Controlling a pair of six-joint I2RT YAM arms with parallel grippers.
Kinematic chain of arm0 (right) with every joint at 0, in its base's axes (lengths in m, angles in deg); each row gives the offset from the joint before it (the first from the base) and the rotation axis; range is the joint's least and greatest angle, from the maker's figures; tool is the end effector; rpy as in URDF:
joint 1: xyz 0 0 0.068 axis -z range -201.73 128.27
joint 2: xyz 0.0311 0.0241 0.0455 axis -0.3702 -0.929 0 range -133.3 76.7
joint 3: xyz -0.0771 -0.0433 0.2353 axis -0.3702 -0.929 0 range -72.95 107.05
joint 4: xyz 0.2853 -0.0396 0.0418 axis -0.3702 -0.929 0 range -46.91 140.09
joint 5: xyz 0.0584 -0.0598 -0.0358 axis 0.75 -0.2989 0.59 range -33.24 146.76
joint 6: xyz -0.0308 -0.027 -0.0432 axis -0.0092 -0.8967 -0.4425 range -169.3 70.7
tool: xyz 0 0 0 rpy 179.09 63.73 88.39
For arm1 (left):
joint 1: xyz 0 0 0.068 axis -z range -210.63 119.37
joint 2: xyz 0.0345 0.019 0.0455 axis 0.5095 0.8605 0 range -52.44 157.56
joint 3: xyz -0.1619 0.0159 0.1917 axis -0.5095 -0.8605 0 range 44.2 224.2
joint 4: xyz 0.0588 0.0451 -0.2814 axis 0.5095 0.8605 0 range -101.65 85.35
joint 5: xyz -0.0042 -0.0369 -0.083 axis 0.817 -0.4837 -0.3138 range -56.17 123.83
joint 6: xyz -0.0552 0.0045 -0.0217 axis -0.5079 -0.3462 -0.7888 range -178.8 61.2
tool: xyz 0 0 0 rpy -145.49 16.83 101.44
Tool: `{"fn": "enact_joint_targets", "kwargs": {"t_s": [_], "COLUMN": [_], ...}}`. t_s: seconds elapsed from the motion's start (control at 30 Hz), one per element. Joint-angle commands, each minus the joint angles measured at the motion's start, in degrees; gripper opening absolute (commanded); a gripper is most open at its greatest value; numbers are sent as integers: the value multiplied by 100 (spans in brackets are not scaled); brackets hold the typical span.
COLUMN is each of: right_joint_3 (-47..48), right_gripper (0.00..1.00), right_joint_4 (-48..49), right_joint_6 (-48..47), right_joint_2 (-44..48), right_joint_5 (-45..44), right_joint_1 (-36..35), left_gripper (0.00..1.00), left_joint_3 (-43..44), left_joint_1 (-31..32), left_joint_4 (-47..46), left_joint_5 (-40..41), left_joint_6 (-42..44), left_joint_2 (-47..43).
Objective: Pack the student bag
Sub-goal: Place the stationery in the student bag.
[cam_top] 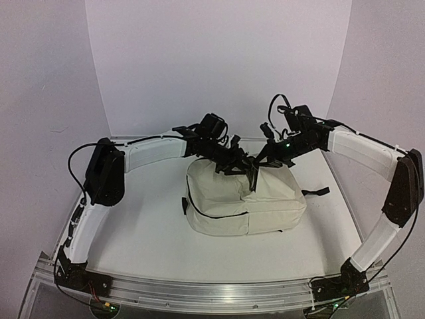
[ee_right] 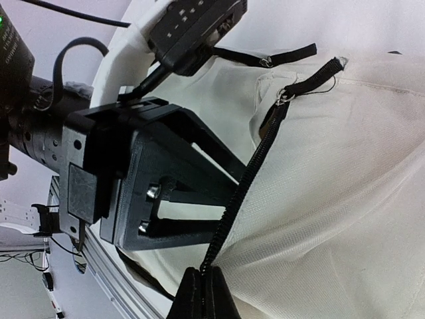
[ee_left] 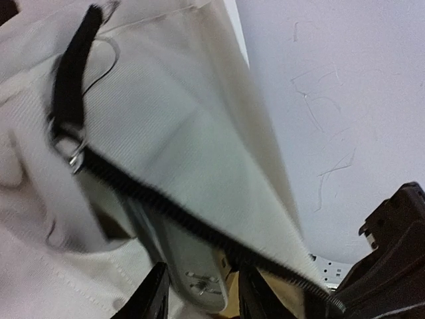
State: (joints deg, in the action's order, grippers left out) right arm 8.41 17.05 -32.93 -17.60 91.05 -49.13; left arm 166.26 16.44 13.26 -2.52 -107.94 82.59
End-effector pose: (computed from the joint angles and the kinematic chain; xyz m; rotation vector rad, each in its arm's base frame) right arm 0.3415 0.2047 0.2721 -0.5365 2.3964 1.0646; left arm 0.3625 -0.4276 0.2138 0.3657 2.5748 -1.4978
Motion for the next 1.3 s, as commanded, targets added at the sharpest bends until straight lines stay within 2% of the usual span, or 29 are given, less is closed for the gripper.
{"fn": "enact_joint_targets", "kwargs": {"t_s": [0.0, 0.27, 0.53, 0.67, 0.77, 0.93, 1.0, 1.07, 1.27], "right_joint_3": [130, -63, 237, 324, 320, 188, 117, 64, -12], "right_gripper": [0, 0, 0, 0, 0, 0, 0, 0, 0], "right_joint_4": [386, 386, 386, 386, 386, 386, 386, 386, 386], "right_joint_6": [-22, -30, -69, -38, -35, -45, -55, -64, -65], "right_joint_2": [164, 264, 73, -5, -13, 48, 78, 107, 183], "right_joint_5": [278, 324, 359, 431, 431, 413, 404, 400, 397], "right_joint_1": [-13, -11, -13, -13, -13, -16, -11, -11, -13], "left_gripper": [32, 16, 5, 3, 4, 12, 21, 26, 26], "left_joint_3": [-685, -15, 1305, 1021, 535, -91, -370, -642, -1580], "left_joint_1": [-113, 2, 234, 291, 281, 249, 252, 248, 94], "left_joint_4": [-427, 134, 733, 396, 159, 82, -113, -323, -658], "left_joint_5": [-113, -319, -821, -952, -744, -370, -292, -274, -27], "left_joint_6": [150, 298, 499, 422, 554, 821, 823, 819, 601], "left_joint_2": [-954, -360, 631, 551, 170, -507, -753, -989, -1512]}}
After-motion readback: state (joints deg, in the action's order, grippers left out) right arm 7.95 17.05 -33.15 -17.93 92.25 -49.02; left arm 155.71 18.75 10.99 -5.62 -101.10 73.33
